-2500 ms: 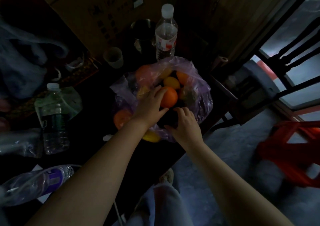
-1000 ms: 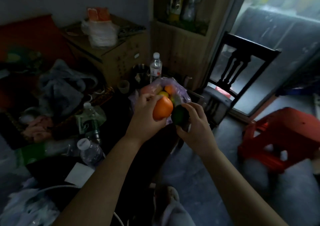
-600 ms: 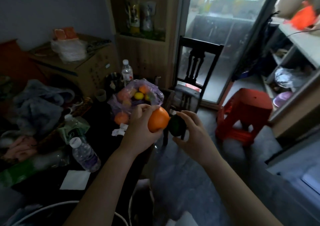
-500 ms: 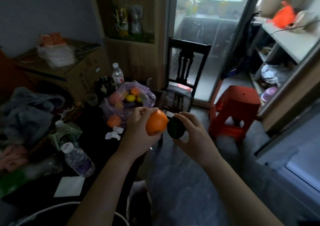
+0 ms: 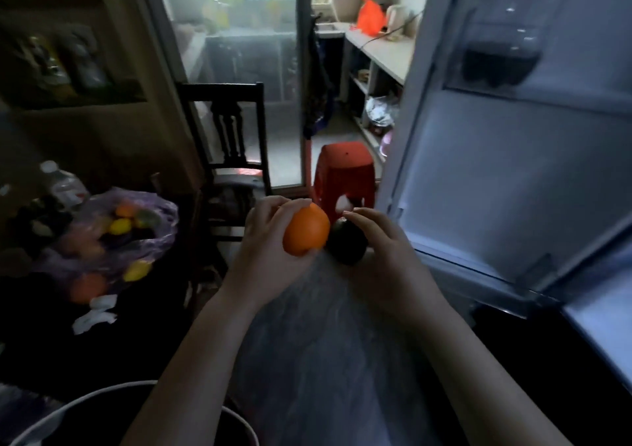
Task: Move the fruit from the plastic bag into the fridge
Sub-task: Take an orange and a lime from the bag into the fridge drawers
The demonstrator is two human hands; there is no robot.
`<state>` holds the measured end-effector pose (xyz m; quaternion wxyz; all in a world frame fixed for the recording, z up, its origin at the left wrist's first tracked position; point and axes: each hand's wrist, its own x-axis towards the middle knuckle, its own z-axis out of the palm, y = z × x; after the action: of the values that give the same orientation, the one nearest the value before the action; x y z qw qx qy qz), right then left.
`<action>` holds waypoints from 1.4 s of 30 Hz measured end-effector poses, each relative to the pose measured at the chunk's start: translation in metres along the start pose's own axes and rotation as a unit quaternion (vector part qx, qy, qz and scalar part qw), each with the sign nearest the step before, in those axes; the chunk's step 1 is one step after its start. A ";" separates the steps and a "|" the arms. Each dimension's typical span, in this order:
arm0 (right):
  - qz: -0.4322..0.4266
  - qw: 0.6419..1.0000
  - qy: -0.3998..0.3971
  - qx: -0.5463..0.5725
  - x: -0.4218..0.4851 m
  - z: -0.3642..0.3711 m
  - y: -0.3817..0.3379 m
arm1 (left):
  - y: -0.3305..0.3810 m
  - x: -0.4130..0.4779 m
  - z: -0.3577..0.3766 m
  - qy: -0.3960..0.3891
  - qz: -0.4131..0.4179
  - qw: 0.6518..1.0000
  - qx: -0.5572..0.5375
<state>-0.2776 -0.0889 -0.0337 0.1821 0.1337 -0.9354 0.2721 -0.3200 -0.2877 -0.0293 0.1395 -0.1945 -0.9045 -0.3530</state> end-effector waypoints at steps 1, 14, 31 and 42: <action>0.016 1.000 0.011 0.005 -0.012 -0.011 0.009 | 0.013 0.001 0.011 -0.013 0.011 1.000 -0.004; 0.118 0.988 0.090 -0.045 -0.166 -0.156 0.107 | 0.200 -0.016 0.130 -0.131 0.141 0.981 -0.035; 0.297 0.921 0.225 -0.117 -0.355 -0.294 0.161 | 0.409 -0.056 0.267 -0.254 0.328 0.895 -0.164; 0.431 0.848 0.255 -0.171 -0.418 -0.336 0.187 | 0.497 -0.049 0.355 -0.360 0.464 0.784 -0.202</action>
<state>0.1222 0.3140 -0.0285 0.2982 -0.3904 -0.8514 0.1836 -0.0936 0.2813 -0.0116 -0.0914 -0.7275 -0.5973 -0.3249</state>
